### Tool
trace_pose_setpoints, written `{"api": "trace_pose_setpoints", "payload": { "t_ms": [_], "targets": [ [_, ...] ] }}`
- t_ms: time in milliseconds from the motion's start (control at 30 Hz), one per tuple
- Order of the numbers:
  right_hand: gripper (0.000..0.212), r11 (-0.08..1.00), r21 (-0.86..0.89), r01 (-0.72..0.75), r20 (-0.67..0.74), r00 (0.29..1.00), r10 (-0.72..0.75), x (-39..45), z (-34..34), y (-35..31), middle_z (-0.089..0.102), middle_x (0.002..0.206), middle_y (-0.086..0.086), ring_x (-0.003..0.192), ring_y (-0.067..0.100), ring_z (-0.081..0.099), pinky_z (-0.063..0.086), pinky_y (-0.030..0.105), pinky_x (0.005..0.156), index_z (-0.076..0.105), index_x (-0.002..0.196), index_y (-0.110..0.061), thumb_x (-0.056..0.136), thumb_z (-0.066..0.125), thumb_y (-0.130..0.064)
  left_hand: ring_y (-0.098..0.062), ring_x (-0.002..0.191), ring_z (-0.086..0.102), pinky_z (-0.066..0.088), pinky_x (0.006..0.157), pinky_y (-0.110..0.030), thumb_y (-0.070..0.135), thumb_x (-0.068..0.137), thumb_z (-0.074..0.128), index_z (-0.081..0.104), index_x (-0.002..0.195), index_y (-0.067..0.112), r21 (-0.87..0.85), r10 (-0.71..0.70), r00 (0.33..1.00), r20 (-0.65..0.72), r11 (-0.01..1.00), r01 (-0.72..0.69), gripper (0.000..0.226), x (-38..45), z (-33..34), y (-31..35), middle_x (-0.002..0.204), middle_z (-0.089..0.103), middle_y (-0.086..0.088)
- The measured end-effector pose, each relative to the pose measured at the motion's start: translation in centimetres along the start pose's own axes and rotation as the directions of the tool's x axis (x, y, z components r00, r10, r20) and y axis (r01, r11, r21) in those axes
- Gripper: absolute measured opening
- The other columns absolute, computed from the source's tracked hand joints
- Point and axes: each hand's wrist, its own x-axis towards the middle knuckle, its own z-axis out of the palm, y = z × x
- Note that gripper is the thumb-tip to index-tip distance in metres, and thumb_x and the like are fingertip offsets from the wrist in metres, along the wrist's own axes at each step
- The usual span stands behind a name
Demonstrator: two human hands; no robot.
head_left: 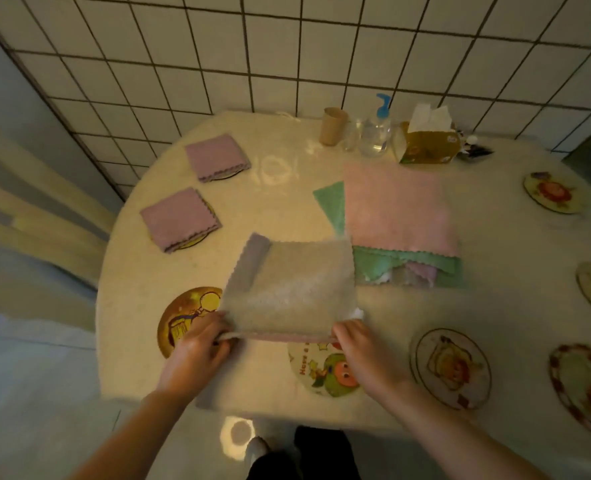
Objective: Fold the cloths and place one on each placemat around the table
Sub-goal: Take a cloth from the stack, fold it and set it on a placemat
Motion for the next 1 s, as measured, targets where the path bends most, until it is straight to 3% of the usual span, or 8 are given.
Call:
{"api": "trace_pose_setpoints", "payload": {
  "t_ms": [100,367,433,533,667,800,900,1000],
  "targets": [
    [0.056,0.997,-0.073,-0.026,-0.05,0.998,0.022,-2.4,1.1,-2.4,0.062,0.071,-0.006,0.062,0.01,0.061,0.047,0.018,0.05,0.06,0.078,-0.022,0.033,0.093,-0.022,-0.014,0.104,0.058,0.035,0.096,-0.01,0.037,0.087,0.052,0.069,0.092,0.011,-0.014,0.0,0.999,0.054,1.0,0.001,0.032,-3.6,0.3,-1.8,0.103,0.066,-0.002],
    [0.046,0.996,-0.062,-0.059,-0.168,0.985,0.048,-7.6,2.8,-3.4,0.06,0.063,-0.006,0.057,0.017,0.058,0.042,0.028,0.051,0.055,0.073,-0.021,0.041,0.08,0.0,-0.005,0.083,0.051,0.045,0.067,-0.024,0.024,0.077,0.054,0.058,0.076,0.029,-0.043,0.072,0.979,0.193,0.997,-0.065,0.007,-6.7,-0.5,-2.4,0.082,0.057,0.013],
    [0.036,0.991,-0.035,-0.13,-0.135,0.983,0.124,-8.0,2.8,-3.1,0.061,0.065,-0.008,0.06,0.017,0.058,0.041,0.03,0.052,0.055,0.073,-0.023,0.05,0.075,-0.005,0.002,0.078,0.049,0.04,0.066,-0.017,0.022,0.072,0.055,0.051,0.071,0.039,-0.092,0.04,0.979,0.201,0.996,-0.022,0.017,-6.2,-1.0,-2.4,0.076,0.05,0.024],
    [0.006,0.965,0.137,-0.224,-0.143,0.959,0.243,-7.6,2.1,-1.9,0.058,0.066,-0.011,0.061,0.013,0.056,0.041,0.028,0.053,0.057,0.075,-0.024,0.074,0.06,-0.019,-0.002,0.077,0.057,0.043,0.066,-0.016,0.029,0.069,0.057,0.059,0.069,0.035,-0.181,-0.088,0.969,0.229,0.975,0.131,0.006,-4.7,-1.1,-2.7,0.075,0.061,0.018],
    [0.02,0.806,0.502,-0.312,-0.071,0.914,0.399,-4.9,0.6,-0.1,0.063,0.081,-0.014,0.075,0.001,0.06,0.051,0.02,0.063,0.061,0.087,-0.026,0.079,0.07,-0.01,-0.013,0.066,0.057,0.046,0.064,-0.03,0.024,0.07,0.067,0.069,0.078,0.017,-0.395,-0.359,0.898,0.255,0.809,0.435,0.011,-0.6,-0.9,-2.7,0.073,0.066,-0.005],
    [0.017,0.688,0.624,-0.37,-0.06,0.855,0.515,0.3,-1.0,0.9,0.061,0.071,-0.014,0.068,0.0,0.059,0.044,0.007,0.058,0.058,0.079,-0.025,0.082,0.067,-0.011,-0.017,0.063,0.053,0.042,0.059,-0.032,0.013,0.086,0.067,0.064,0.076,0.004,-0.466,-0.548,0.821,0.161,0.691,0.553,0.014,3.7,-0.1,-2.0,0.067,0.062,-0.008],
    [0.02,0.527,0.693,-0.492,0.068,0.772,0.632,4.2,0.0,3.1,0.057,0.062,-0.002,0.057,0.012,0.052,0.035,0.015,0.05,0.055,0.069,-0.02,0.087,0.063,-0.013,-0.017,0.056,0.044,0.035,0.054,-0.031,0.021,0.089,0.064,0.057,0.069,0.004,-0.416,-0.632,0.762,0.141,0.661,0.625,0.028,6.6,1.1,-2.5,0.059,0.051,-0.007],
    [0.015,0.408,0.718,-0.564,0.14,0.691,0.709,6.1,1.9,5.0,0.065,0.068,0.012,0.065,0.03,0.061,0.036,0.028,0.056,0.064,0.073,-0.012,0.087,0.062,-0.016,-0.018,0.053,0.038,0.031,0.052,-0.031,0.024,0.089,0.064,0.051,0.063,0.007,-0.355,-0.687,0.721,0.093,0.653,0.669,0.034,8.4,2.0,-3.4,0.054,0.045,-0.006]
  ]
}}
